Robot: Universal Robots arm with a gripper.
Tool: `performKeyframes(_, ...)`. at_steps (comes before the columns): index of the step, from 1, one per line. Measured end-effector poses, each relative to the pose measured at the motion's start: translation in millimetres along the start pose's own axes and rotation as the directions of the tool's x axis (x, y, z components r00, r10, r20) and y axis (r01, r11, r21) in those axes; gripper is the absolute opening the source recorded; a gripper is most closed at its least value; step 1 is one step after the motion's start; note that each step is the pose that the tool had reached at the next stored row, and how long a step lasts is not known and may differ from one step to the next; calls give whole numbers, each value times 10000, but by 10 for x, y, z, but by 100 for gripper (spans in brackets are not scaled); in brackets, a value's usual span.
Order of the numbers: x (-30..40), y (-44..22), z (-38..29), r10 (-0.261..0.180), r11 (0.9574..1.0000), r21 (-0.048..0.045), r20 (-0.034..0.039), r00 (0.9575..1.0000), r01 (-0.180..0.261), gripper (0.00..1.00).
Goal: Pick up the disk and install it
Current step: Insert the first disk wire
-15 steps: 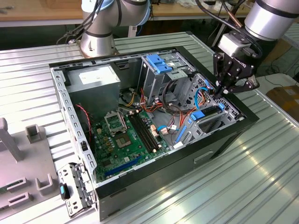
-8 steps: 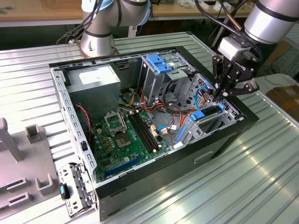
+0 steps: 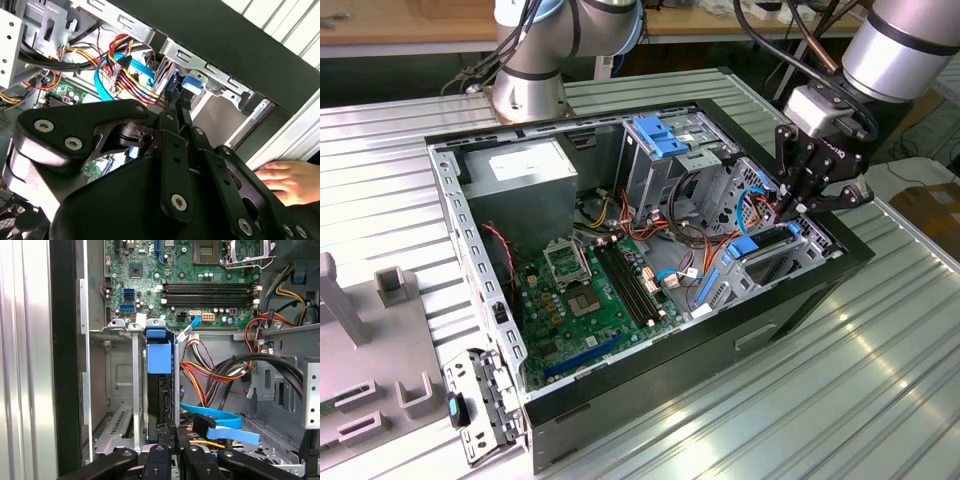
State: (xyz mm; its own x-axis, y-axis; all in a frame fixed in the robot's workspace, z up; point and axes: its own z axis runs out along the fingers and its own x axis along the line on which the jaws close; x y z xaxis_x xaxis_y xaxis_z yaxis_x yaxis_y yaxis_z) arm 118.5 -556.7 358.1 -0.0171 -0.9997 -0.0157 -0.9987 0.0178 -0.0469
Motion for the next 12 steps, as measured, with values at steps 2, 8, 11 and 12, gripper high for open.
performKeyframes(2,16,30,9,-4,10000,21,29,10000,4,16)
performKeyframes(8,64,36,46,-231,9997,26,139,9996,231,16)
performKeyframes(11,64,48,70,-267,9996,26,152,9995,266,16)
performKeyframes(12,64,48,74,-267,9996,26,153,9995,266,16)
